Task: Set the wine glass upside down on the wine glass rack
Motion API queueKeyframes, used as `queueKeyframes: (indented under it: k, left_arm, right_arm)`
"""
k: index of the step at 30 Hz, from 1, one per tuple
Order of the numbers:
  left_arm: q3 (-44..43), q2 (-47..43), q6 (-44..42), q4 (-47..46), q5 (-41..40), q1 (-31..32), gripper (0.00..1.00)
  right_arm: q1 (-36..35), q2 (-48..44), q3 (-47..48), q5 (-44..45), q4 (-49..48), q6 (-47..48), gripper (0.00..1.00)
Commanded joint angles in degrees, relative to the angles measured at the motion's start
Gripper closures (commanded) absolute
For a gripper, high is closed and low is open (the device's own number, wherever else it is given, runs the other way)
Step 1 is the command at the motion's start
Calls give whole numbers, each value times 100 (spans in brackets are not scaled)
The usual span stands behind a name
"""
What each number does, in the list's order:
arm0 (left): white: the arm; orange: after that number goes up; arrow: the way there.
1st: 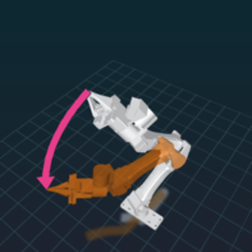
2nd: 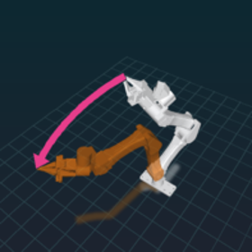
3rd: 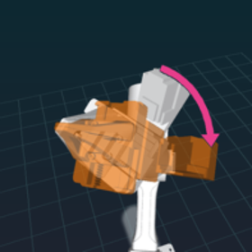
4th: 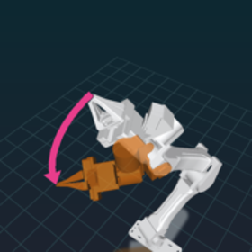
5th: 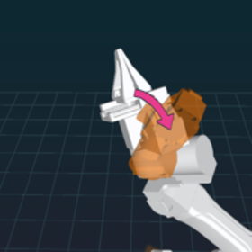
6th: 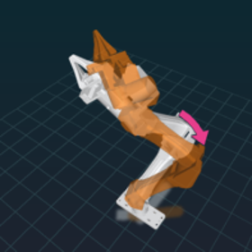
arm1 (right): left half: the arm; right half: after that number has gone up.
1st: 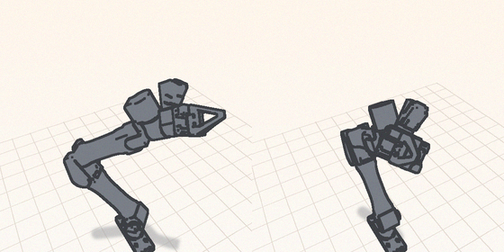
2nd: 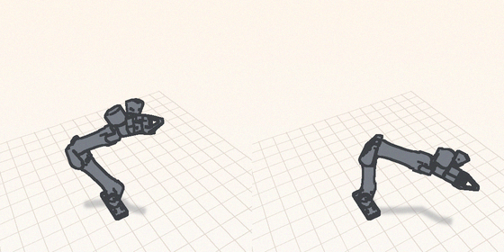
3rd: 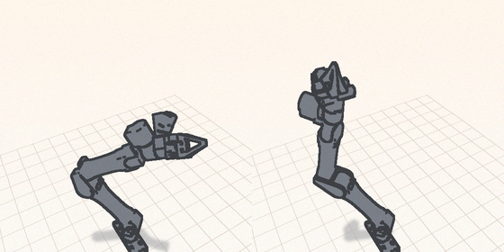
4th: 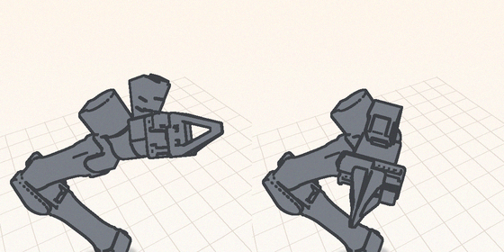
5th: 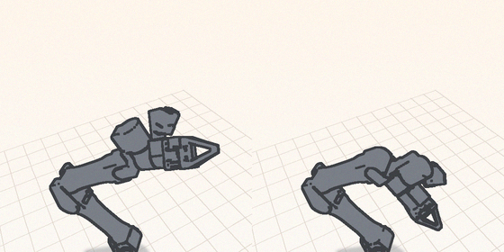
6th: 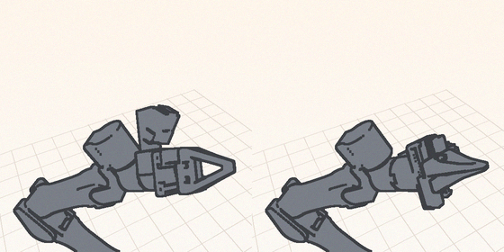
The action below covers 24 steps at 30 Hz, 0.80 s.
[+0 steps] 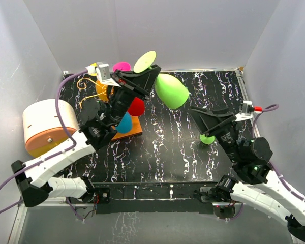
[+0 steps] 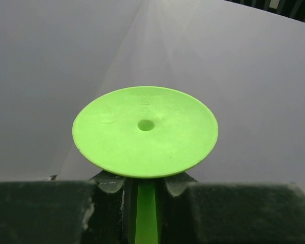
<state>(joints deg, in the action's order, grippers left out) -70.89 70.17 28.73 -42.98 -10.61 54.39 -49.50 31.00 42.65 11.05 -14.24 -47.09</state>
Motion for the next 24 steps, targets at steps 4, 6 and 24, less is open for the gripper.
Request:
queueKeyframes:
  k: [4,6,24]
  left_arm:
    - [-321,-777,-1934,1640,1039,4,100]
    - [-318,-840,-2275,2191,1485,8,100]
    - [47,-1094,-3810,3679,3059,9,100]
  right_arm:
    - [-23,-535,589,555,970,-148,23]
    - [-24,-501,797,563,1101,-92,23]
    - [-25,677,1950,-1115,1550,-570,30]
